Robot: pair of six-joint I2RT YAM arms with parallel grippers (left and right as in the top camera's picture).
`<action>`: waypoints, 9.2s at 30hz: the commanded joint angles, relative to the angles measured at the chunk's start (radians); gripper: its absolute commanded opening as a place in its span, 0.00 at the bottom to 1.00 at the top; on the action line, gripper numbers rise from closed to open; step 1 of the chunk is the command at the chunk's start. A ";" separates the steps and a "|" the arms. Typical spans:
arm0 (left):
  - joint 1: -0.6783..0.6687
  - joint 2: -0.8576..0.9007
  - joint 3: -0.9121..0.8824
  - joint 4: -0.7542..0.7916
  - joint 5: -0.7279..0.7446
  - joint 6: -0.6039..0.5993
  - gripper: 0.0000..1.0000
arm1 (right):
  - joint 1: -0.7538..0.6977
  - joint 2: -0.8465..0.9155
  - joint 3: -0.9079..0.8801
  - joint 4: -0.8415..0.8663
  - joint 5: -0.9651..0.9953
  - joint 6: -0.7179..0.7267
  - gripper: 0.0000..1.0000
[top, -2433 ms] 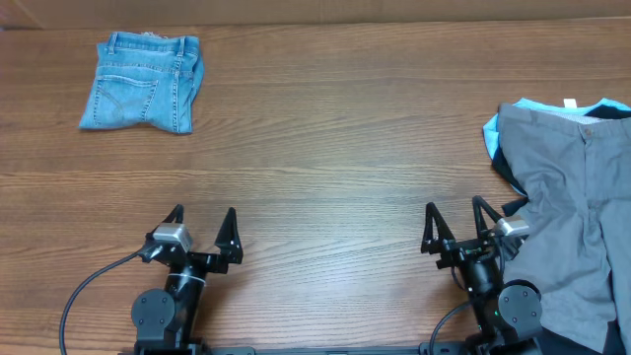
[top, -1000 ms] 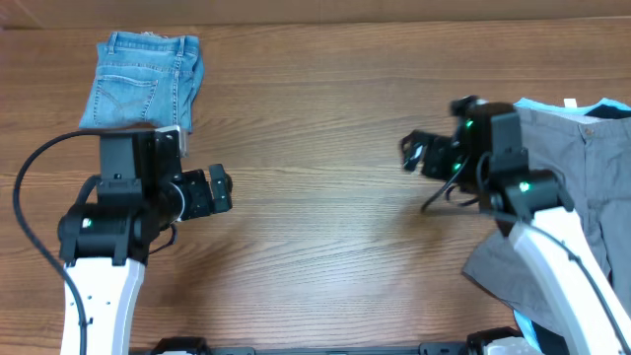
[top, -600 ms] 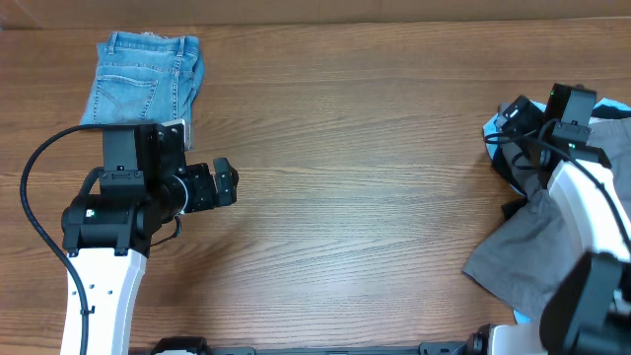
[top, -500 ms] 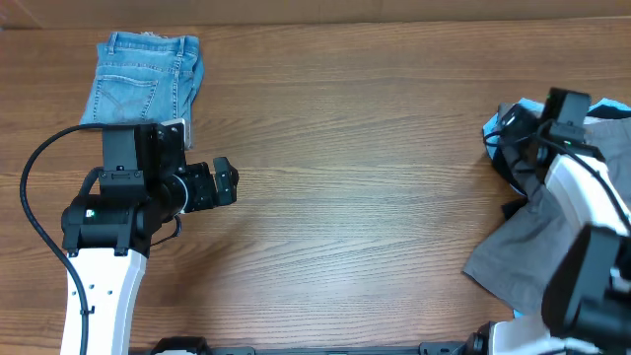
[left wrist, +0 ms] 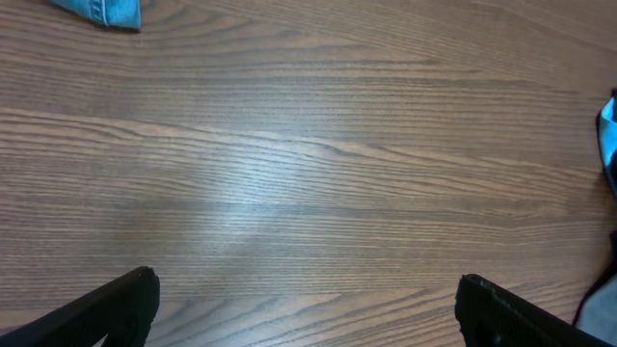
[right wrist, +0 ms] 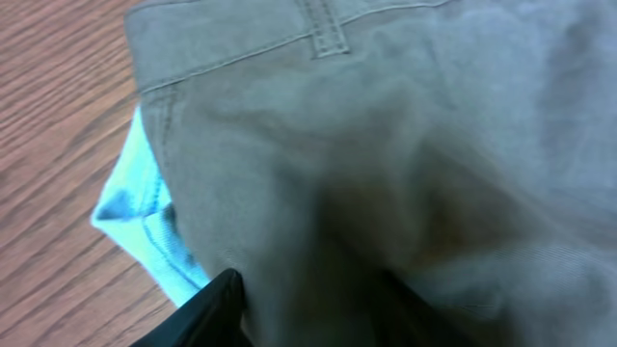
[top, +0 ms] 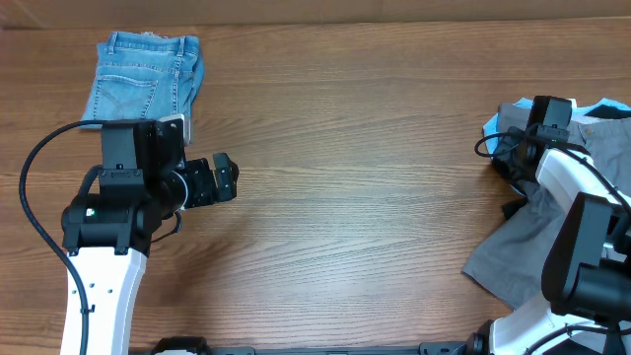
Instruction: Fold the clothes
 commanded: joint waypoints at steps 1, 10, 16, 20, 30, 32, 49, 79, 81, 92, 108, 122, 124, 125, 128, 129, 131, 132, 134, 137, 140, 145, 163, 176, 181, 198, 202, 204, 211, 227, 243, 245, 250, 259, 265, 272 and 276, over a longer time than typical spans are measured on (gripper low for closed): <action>0.003 0.026 0.026 0.004 0.009 0.022 1.00 | 0.002 0.012 0.019 -0.005 0.033 -0.015 0.67; 0.003 0.077 0.026 -0.016 0.017 0.010 1.00 | 0.022 0.073 0.018 0.025 -0.029 -0.187 0.58; 0.003 0.088 0.026 -0.011 0.032 0.011 1.00 | 0.005 0.096 0.025 0.032 -0.024 -0.182 0.13; 0.003 0.088 0.026 -0.012 0.033 0.011 1.00 | 0.000 0.032 0.082 0.014 -0.023 -0.174 0.09; 0.003 0.088 0.026 -0.016 0.090 0.011 1.00 | -0.006 -0.064 0.181 -0.051 -0.024 -0.174 0.20; 0.003 0.088 0.026 -0.017 0.090 0.011 1.00 | -0.007 -0.055 0.181 -0.080 -0.024 -0.163 0.11; 0.003 0.088 0.026 -0.017 0.089 0.011 1.00 | 0.002 0.151 0.146 -0.106 -0.110 -0.149 0.59; 0.003 0.088 0.026 -0.046 0.090 0.011 1.00 | -0.020 -0.080 0.262 -0.183 0.002 -0.088 0.08; 0.003 0.088 0.026 -0.046 0.090 0.011 1.00 | -0.020 -0.067 0.261 -0.194 0.002 -0.088 0.05; 0.005 0.086 0.035 -0.061 0.087 0.012 1.00 | -0.020 -0.083 0.336 -0.224 -0.059 -0.085 0.04; 0.006 0.085 0.626 -0.360 -0.320 0.012 1.00 | 0.724 -0.224 0.855 -0.648 -0.293 -0.145 0.06; 0.005 0.095 0.800 -0.368 -0.412 0.023 1.00 | 1.077 -0.199 0.857 -0.782 0.246 0.097 0.83; 0.004 0.111 0.800 -0.368 -0.378 0.023 1.00 | 1.016 -0.221 0.857 -0.824 0.236 0.181 0.84; 0.004 0.124 0.800 -0.371 -0.362 0.023 1.00 | 0.983 -0.228 0.857 -0.844 0.223 0.212 0.84; 0.003 0.172 0.800 -0.392 -0.325 0.023 1.00 | 0.834 -0.228 0.856 -0.925 0.100 0.264 0.84; 0.003 0.192 0.800 -0.402 -0.304 0.024 1.00 | 0.787 -0.222 0.856 -0.948 0.049 0.264 0.84; 0.003 0.229 0.800 -0.421 -0.270 0.030 1.00 | 0.687 -0.204 0.855 -1.001 -0.040 0.264 0.84; 0.003 0.248 0.800 -0.430 -0.259 0.030 1.00 | 0.626 -0.187 0.850 -1.029 -0.077 0.263 0.84; 0.003 0.283 0.800 -0.447 -0.248 0.030 1.00 | 0.536 -0.157 0.827 -1.065 -0.115 0.248 0.84; 0.003 0.322 0.800 -0.469 -0.239 0.032 1.00 | 0.398 -0.086 0.725 -1.078 -0.192 0.203 0.78; 0.003 0.332 0.800 -0.469 -0.235 0.042 1.00 | 0.334 -0.032 0.620 -1.039 -0.217 0.188 0.73; 0.003 0.333 0.800 -0.466 -0.232 0.042 1.00 | 0.296 0.019 0.399 -0.840 -0.313 0.086 0.71; 0.003 0.334 0.800 -0.496 -0.232 0.042 1.00 | 0.230 0.007 0.106 -0.263 -0.238 0.098 0.04; 0.003 0.370 0.782 -0.567 -0.232 0.056 1.00 | 0.102 0.001 0.454 -0.633 -0.346 0.068 0.96; 0.003 0.396 0.636 -0.569 -0.196 0.041 0.99 | 0.113 0.001 0.387 -0.796 -0.346 0.091 0.92; -0.015 0.615 0.051 0.019 -0.062 0.145 0.83 | 0.113 -0.056 0.339 -0.913 -0.503 0.008 0.83; -0.042 0.740 0.045 0.062 -0.040 0.154 0.76 | 0.113 -0.056 0.338 -0.927 -0.501 0.008 0.83; -0.050 0.788 0.045 0.077 -0.053 0.154 0.68 | 0.113 -0.056 0.338 -0.927 -0.495 0.008 0.84; -0.049 0.874 0.045 0.067 -0.058 0.143 0.10 | 0.113 -0.055 0.303 -0.903 -0.435 0.050 0.86; 0.050 0.819 0.075 -0.132 -0.195 0.025 0.04 | 0.121 -0.055 -0.189 -0.675 -0.523 0.133 0.56; 0.050 0.818 0.108 -0.153 -0.190 0.024 0.04 | 0.121 -0.059 -0.256 -0.674 -0.633 0.072 0.05; 0.050 0.817 0.130 -0.173 -0.187 0.025 0.04 | 0.121 -0.079 -0.253 -0.661 -0.625 0.072 0.04; 0.050 0.767 0.179 -0.237 -0.187 0.026 0.04 | 0.121 -0.219 -0.193 -0.697 -0.568 0.076 0.04; 0.050 0.481 0.199 -0.394 -0.193 0.022 0.04 | 0.121 -0.610 0.047 -0.893 -0.430 0.142 0.04; 0.050 0.269 0.199 -0.511 -0.203 -0.005 0.04 | 0.121 -0.768 0.251 -0.999 -0.308 0.243 0.04; 0.050 0.089 0.198 -0.609 -0.212 -0.027 0.04 | 0.121 -0.795 0.370 -1.003 -0.292 0.283 0.04; 0.050 0.062 0.198 -0.617 -0.226 -0.043 0.04 | 0.121 -0.753 0.369 -0.915 -0.293 0.317 0.04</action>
